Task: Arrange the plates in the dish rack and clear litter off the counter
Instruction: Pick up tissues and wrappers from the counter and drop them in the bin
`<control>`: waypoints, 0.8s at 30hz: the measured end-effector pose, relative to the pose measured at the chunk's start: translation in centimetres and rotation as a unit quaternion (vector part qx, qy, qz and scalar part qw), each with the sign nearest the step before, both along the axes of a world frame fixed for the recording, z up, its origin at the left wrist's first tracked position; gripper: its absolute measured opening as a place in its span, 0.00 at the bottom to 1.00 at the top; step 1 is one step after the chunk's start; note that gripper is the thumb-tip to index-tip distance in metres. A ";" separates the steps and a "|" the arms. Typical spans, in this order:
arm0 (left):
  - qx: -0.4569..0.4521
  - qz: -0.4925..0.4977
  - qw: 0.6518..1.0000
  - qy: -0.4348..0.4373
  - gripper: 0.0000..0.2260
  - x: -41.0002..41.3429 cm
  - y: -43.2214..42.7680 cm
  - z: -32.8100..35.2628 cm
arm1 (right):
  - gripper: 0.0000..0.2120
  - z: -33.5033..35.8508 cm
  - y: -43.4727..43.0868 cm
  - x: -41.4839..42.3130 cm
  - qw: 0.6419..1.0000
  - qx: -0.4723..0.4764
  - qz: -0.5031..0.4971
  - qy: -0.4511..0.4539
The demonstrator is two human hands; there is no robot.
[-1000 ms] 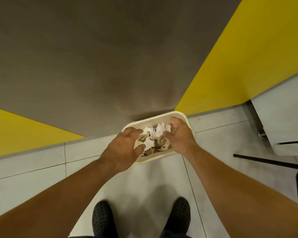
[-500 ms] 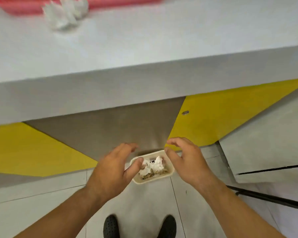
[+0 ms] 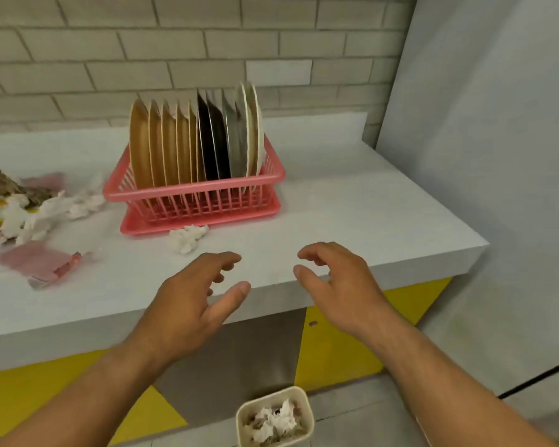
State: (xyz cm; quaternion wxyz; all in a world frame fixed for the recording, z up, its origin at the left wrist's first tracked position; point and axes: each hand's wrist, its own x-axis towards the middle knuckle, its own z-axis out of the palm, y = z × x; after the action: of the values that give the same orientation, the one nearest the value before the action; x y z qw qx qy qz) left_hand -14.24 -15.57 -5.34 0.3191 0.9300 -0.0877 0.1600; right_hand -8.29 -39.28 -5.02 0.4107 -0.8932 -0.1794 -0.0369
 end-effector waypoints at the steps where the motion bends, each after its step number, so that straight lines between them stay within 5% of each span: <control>1: 0.000 0.004 1.000 -0.008 0.24 0.3 0.5 0.6 | 0.10 0.7 0.4 0.2 1.000 -0.003 0.001 0.001; 24: 0.024 0.100 0.993 0.054 0.13 5.6 19.5 -2.5 | 0.07 -3.1 20.0 4.2 0.990 -0.132 -0.028 0.046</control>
State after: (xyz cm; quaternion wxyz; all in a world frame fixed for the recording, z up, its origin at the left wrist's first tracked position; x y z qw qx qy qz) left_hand -8.61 3.98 -7.86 0.2830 0.9489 0.0192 0.1382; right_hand -4.06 -19.30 -8.07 0.2962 -0.9448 -0.1389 0.0164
